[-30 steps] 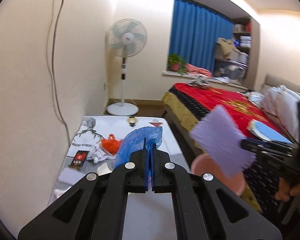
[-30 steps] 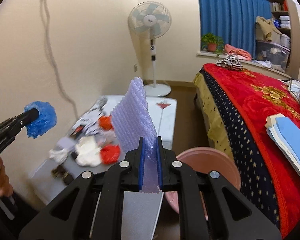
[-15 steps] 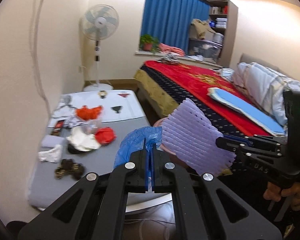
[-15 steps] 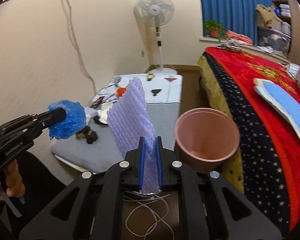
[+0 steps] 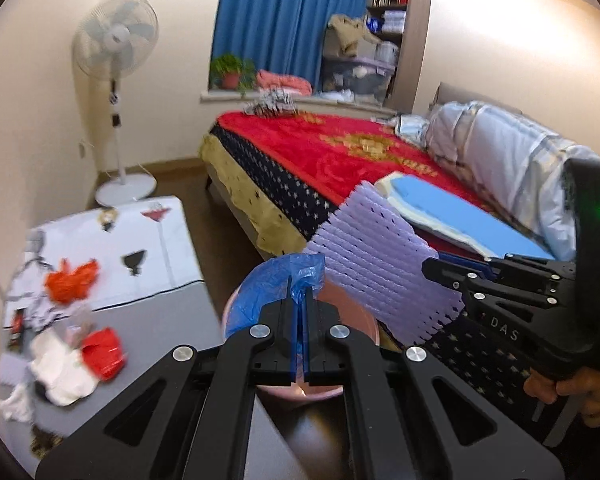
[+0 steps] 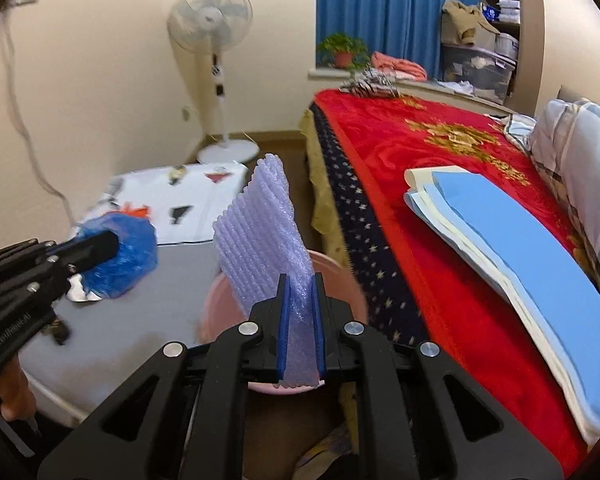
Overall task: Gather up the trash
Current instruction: 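Carry both items over the pink wastebasket and open both grippers to drop them, then move both tools back toward the table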
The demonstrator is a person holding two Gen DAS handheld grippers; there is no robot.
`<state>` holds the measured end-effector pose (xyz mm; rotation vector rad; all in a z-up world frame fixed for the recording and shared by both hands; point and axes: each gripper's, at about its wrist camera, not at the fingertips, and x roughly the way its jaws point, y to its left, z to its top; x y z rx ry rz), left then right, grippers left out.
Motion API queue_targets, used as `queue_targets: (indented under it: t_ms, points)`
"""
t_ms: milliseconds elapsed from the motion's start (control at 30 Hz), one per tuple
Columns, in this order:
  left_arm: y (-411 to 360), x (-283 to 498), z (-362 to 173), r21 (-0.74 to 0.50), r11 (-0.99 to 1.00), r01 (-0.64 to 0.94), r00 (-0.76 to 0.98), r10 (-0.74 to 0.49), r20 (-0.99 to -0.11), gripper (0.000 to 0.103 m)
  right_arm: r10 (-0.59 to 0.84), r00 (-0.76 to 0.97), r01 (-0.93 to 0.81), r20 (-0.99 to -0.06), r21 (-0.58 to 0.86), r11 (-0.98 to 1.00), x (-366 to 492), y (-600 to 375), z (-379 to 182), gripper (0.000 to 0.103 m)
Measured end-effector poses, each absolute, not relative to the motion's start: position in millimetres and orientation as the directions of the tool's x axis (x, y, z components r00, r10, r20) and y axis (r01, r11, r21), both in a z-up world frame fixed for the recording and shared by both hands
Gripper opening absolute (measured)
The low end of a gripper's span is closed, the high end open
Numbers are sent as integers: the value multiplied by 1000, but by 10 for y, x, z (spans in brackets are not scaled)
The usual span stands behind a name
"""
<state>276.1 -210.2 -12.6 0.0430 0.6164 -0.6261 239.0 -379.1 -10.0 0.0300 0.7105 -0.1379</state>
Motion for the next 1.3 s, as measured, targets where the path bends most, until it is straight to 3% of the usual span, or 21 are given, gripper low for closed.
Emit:
queue_targets:
  t_ms: [233, 433, 533, 567, 600, 667, 833, 1033, 1100, 1300]
  points:
    - [-2617, 3536, -931, -182, 827, 532, 536, -495, -684, 1, -130, 661, 159, -739, -31, 987, 3012, -4036, -653, 11]
    - [-2769, 3811, -1394, -172, 851, 497, 500, -443, -744, 3, -136, 613, 155, -779, -50, 987, 3296, -4142, -1008, 13]
    - [-2771, 3877, -1493, -161, 855, 492, 493, -427, -758, 26, -139, 595, 157, -792, -55, 986, 3388, -4181, -1142, 15]
    - [-2771, 3878, -1500, -144, 863, 484, 507, -411, -757, 55, -139, 589, 157, -796, -56, 986, 3404, -4181, -1165, 19]
    - [-2754, 3880, -1496, -121, 878, 463, 530, -384, -756, 85, -133, 582, 154, -802, -52, 987, 3418, -4182, -1193, 36]
    - [-2675, 3882, -1468, -90, 909, 408, 585, -336, -738, 94, -140, 582, 164, -801, -53, 985, 3412, -4183, -1216, 65]
    - [-2496, 3906, -1362, -95, 932, 349, 598, -300, -743, 95, -177, 612, 156, -771, -102, 982, 3359, -4119, -1101, 76]
    - [-2041, 3440, -627, -107, 931, 348, 700, -334, -632, 95, -226, 745, 188, -627, -127, 974, 3006, -3909, -326, 91]
    - [-1779, 3148, -298, -95, 931, 352, 736, -338, -587, 95, -202, 804, 187, -560, -84, 979, 2741, -3724, 30, 98]
    - [-925, 2168, 200, -12, 954, 298, 834, -267, -484, 95, -23, 897, 68, -442, 86, 994, 1874, -2936, 441, 98]
